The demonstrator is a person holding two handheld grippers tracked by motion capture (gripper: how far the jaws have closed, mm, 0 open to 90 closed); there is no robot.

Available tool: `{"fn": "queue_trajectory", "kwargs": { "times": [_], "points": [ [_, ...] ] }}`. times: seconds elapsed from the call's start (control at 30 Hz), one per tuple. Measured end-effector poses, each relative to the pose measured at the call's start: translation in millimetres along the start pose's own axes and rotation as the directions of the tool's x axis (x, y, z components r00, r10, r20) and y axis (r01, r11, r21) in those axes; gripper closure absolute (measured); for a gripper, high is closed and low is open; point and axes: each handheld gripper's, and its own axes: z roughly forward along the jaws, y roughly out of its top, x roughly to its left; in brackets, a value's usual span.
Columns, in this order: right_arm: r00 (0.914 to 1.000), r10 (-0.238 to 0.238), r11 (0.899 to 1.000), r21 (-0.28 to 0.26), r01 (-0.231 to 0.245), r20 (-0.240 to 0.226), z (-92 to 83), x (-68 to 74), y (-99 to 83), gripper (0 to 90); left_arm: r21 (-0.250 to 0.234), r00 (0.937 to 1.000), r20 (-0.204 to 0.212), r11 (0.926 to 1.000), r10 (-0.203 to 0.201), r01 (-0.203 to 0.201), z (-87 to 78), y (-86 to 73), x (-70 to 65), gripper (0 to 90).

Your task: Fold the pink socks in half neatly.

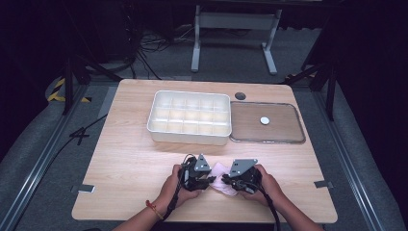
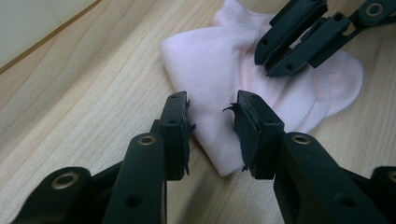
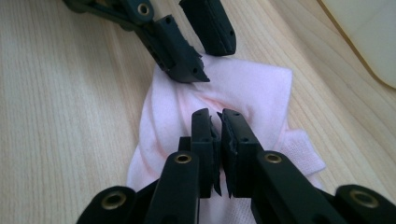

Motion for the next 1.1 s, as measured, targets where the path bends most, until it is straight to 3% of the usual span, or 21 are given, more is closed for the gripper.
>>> {"fn": "queue_trajectory", "kwargs": {
  "times": [0.17, 0.27, 0.37, 0.53, 0.77, 0.93, 1.1],
  "points": [
    [0.9995, -0.031, 0.999, 0.012, 0.031, 0.011, -7.6, 1.8, -0.4, 83.4, 0.002, 1.0000, 0.000, 1.0000, 0.000, 0.000, 0.1, 0.1, -0.5, 65.1],
    [1.0000, -0.009, 1.000, 0.001, 0.009, -0.004, -6.8, 0.9, -3.7, 84.2, 0.004, 1.0000, -0.004, 1.0000, -0.001, 0.001, -0.2, 0.4, 1.4, 63.0],
    [0.9999, -0.009, 1.000, 0.000, 0.009, -0.005, -6.5, 0.7, -3.7, 82.8, 0.001, 0.9989, 0.008, 0.9989, -0.047, 0.047, -2.7, -0.6, 5.3, 58.0],
    [0.9996, -0.023, 0.999, -0.024, 0.023, 0.016, -12.0, 3.2, -3.5, 80.1, 0.000, 0.9975, 0.006, 0.9975, -0.071, 0.071, -7.1, -2.9, 10.4, 55.4],
    [1.0000, 0.002, 1.000, -0.003, -0.002, 0.006, -8.0, 1.7, -6.4, 82.7, -0.008, 0.9931, 0.022, 0.9933, -0.115, 0.115, -10.8, -3.1, 13.8, 53.8],
    [0.9992, 0.029, 0.999, -0.013, -0.030, -0.029, -6.3, -3.7, -9.0, 83.0, 0.003, 0.9917, 0.057, 0.9933, -0.115, 0.115, -5.4, -4.3, 11.1, 52.3],
    [0.9998, -0.001, 1.000, -0.016, 0.001, -0.018, -6.2, -2.3, -9.6, 83.0, 0.003, 0.9931, 0.052, 0.9944, -0.105, 0.105, -2.2, -3.6, 4.9, 50.5]
  ]
}}
